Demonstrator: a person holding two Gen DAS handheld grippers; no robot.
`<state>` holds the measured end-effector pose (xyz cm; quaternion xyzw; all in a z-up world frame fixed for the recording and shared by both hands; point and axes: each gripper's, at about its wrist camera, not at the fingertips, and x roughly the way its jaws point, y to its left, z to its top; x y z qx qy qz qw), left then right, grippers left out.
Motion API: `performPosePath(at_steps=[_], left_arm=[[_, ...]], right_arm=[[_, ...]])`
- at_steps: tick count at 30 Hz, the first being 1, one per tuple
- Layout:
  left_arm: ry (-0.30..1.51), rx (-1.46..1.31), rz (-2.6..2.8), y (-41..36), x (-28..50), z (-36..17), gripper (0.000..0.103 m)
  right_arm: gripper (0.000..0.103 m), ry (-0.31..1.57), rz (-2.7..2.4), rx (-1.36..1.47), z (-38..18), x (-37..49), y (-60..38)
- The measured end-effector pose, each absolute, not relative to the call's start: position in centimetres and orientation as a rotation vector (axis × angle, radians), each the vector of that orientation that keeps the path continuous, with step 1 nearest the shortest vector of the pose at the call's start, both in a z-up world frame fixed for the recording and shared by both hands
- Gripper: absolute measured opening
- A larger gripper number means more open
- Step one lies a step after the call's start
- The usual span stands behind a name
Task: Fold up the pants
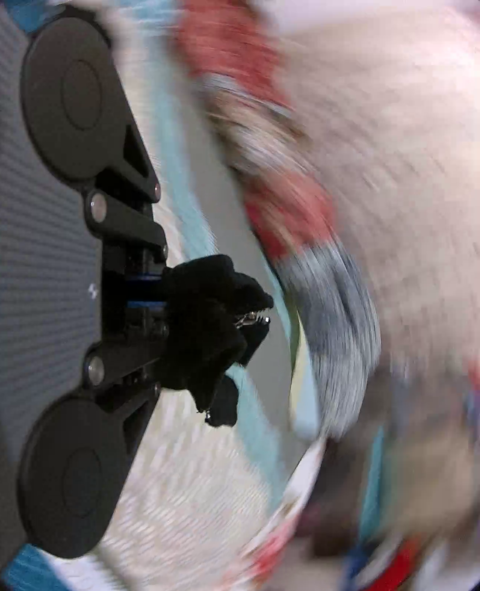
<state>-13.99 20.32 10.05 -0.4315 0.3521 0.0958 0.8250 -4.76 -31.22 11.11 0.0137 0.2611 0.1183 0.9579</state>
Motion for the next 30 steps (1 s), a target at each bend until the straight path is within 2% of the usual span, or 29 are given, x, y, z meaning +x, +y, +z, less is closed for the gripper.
performPosePath(at_steps=[4, 6, 8, 10, 11, 14, 19, 22, 24, 27, 30], left_arm=[[0.779, -0.852, 0.16, 18.8, -13.8, 9.7, 0.079], [0.812, -0.813, 0.156, 18.1, -13.6, 9.0, 0.079], [0.841, -0.782, 0.153, 17.6, -13.6, 8.5, 0.079], [0.858, -0.749, 0.153, 17.3, -13.9, 8.0, 0.079], [0.865, -0.733, 0.158, 17.2, -14.0, 7.8, 0.079], [0.882, -0.687, 0.187, 17.0, -14.0, 7.0, 0.079], [0.895, -0.72, 0.19, 17.7, -14.4, 5.7, 0.079], [0.897, -0.734, 0.201, 18.3, -14.7, 5.1, 0.079], [0.892, -0.756, 0.217, 19.2, -15.0, 4.8, 0.082], [0.869, -0.784, 0.224, 20.1, -15.1, 4.6, 0.09], [0.866, -0.78, 0.222, 20.4, -14.4, 4.0, 0.097]], right_arm=[[0.013, 0.676, 0.39, -0.333, 6.2, -5.6, -23.4], [0.019, 0.759, 0.422, -0.512, 2.4, -6.2, -20.7], [0.021, 0.689, 0.395, -0.701, 0.3, -8.0, -18.9], [0.03, 0.665, 0.359, -0.786, 0.6, -8.7, -18.0], [0.041, 0.663, 0.346, -0.78, 1.2, -8.7, -18.0], [0.05, 0.644, 0.376, -0.666, 3.7, -9.2, -18.8], [0.049, 0.666, 0.403, -0.338, 5.2, -7.1, -20.0], [0.049, 0.808, 0.388, -0.142, 2.9, -5.3, -20.5], [0.051, 0.907, 0.355, -0.141, 0.8, -4.7, -19.9], [0.05, 0.863, 0.313, -0.226, 2.1, -5.9, -17.9], [0.05, 0.781, 0.308, -0.15, 4.2, -6.8, -16.9]])
